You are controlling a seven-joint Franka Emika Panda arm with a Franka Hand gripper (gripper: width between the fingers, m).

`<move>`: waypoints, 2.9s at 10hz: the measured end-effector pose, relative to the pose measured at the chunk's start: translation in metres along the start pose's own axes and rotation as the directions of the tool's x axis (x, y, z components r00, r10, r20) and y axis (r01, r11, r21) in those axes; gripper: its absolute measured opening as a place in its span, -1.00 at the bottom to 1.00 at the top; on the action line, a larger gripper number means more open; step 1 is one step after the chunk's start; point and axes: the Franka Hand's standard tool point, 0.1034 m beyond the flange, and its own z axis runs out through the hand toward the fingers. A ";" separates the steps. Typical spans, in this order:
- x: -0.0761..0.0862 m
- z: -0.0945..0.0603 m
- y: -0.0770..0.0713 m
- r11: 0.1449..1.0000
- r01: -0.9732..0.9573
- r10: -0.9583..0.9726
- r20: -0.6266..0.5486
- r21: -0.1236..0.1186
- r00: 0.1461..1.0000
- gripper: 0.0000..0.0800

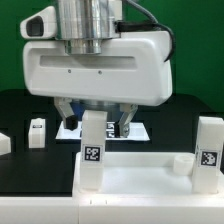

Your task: Assemble desk

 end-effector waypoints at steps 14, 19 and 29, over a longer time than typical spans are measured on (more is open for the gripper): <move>0.003 0.003 -0.005 0.173 -0.985 0.985 -0.001 0.009 0.173 -0.29; 0.001 0.005 -0.001 0.781 -0.624 0.624 -0.003 0.009 0.781 0.55; 0.002 0.002 0.001 0.998 0.043 -0.044 -0.013 -0.040 0.999 -0.03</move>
Offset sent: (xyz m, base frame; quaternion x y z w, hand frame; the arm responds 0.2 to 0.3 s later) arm 0.0000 0.0000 0.0000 0.0000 0.0000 0.0000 1.0000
